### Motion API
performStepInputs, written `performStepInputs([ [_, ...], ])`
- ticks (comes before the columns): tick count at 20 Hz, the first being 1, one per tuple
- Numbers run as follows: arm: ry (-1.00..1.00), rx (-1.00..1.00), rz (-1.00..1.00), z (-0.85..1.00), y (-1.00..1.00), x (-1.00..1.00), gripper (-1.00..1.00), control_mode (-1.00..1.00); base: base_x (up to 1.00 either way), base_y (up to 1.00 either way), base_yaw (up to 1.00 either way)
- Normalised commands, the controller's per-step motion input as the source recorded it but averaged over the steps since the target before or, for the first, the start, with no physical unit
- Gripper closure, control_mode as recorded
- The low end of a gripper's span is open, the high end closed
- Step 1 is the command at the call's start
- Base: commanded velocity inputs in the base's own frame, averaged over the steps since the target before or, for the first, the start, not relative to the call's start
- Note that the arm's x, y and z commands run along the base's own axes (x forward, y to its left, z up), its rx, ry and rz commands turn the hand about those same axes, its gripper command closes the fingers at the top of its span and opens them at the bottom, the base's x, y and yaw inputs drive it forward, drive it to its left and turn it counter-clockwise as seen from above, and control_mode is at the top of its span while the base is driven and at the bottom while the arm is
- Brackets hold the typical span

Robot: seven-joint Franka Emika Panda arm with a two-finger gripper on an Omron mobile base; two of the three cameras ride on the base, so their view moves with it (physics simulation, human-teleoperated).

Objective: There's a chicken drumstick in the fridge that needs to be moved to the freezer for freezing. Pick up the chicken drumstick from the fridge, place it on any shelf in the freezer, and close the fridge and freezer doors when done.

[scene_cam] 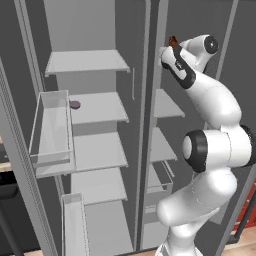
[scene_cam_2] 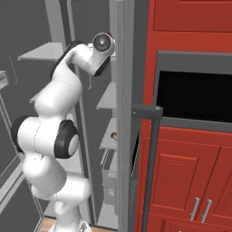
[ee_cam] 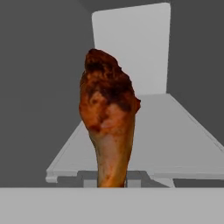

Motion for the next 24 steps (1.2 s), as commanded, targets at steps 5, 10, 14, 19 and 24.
performStepInputs([
  [5, 0.0, 0.0, 0.0, 0.0, -0.24, 0.32, 1.0, -1.0, 0.0, 0.0, 0.0],
  [10, 0.0, 0.0, 0.0, 0.0, -0.26, 0.29, 1.0, -1.0, 0.0, 0.0, 0.0],
  [14, 0.0, 0.0, 0.0, -0.18, -0.04, 0.26, 1.0, -1.0, 0.0, 0.0, 0.0],
  [19, 0.0, 0.0, 0.0, -0.25, 0.0, 0.28, 1.0, -1.0, 0.0, 0.0, 0.0],
  [24, 0.0, 0.0, 0.0, -0.26, 0.0, 0.19, 1.0, -1.0, 0.0, 0.0, 0.0],
])
